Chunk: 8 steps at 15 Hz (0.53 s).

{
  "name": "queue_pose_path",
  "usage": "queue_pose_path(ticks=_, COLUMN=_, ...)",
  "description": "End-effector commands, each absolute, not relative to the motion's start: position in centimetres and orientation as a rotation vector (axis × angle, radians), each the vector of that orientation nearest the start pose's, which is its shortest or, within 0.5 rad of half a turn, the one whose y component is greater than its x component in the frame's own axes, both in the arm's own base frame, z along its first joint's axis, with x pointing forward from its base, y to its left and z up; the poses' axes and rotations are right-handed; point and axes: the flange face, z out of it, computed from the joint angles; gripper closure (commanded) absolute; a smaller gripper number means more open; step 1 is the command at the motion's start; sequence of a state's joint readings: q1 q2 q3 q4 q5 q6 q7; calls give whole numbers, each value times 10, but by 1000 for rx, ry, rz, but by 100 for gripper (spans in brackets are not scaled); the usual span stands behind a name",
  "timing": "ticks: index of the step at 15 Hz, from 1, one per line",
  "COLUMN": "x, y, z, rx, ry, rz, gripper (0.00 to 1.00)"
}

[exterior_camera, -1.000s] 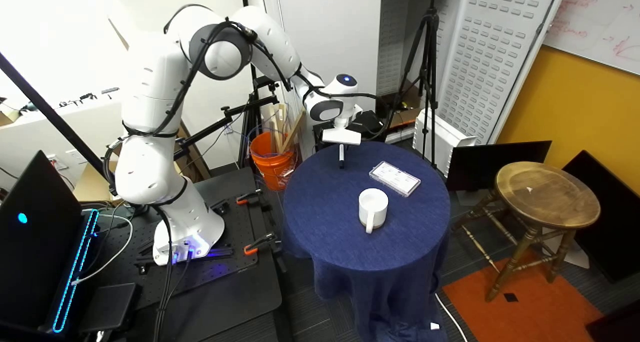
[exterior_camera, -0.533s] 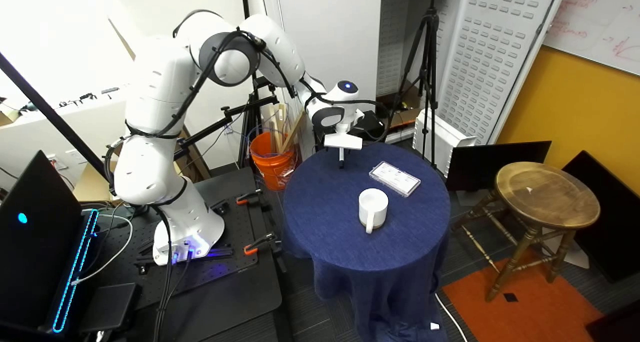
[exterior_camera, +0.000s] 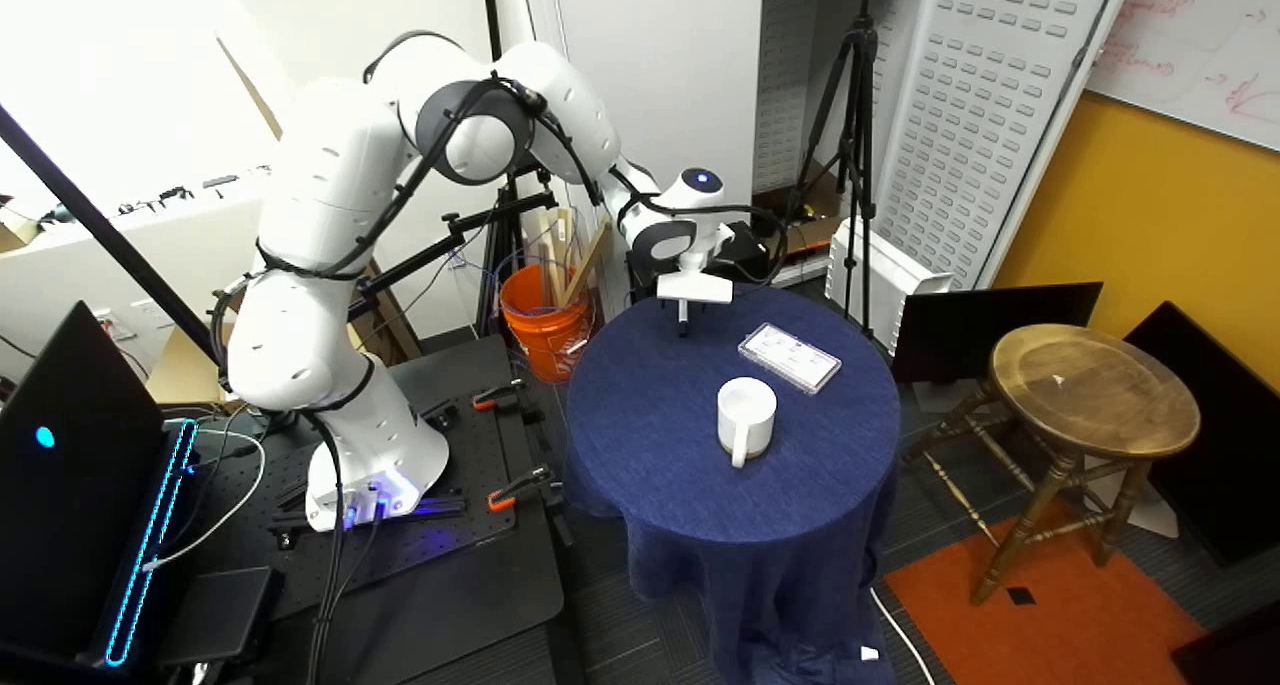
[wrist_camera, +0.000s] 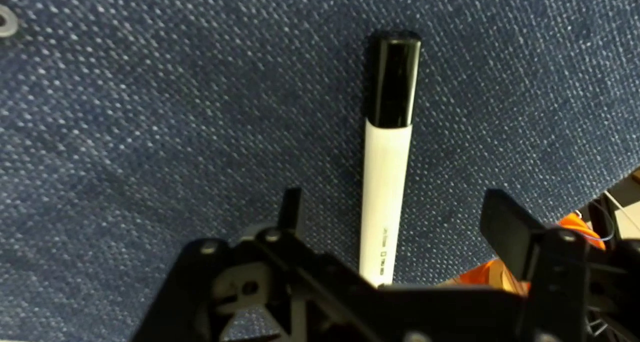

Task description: Put the marker inside the mug cup

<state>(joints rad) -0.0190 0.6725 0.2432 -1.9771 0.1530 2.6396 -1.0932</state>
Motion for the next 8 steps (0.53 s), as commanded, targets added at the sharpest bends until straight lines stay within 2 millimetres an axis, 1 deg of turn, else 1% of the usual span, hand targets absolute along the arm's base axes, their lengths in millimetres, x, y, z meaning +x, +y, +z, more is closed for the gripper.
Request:
queue_pose_path(ticks=1, x=601, y=132, z=129, rx=-2477, ry=-1580, rz=-173, gripper=42)
queue_pose_path(ticks=3, x=602, y=132, z=129, rx=-2473, ry=-1585, rz=-172, gripper=55)
queue_pose_path(ticks=4, x=603, y=132, z=128, rx=-2472, ry=-1586, rz=-174, gripper=65)
queue_pose_path(ticks=7, x=604, y=133, z=126, rx=-2470, ry=-1585, rz=-173, gripper=81)
queue_pose_path(ticks=8, x=604, y=133, z=126, rx=-2471, ry=-1584, rz=-174, gripper=95)
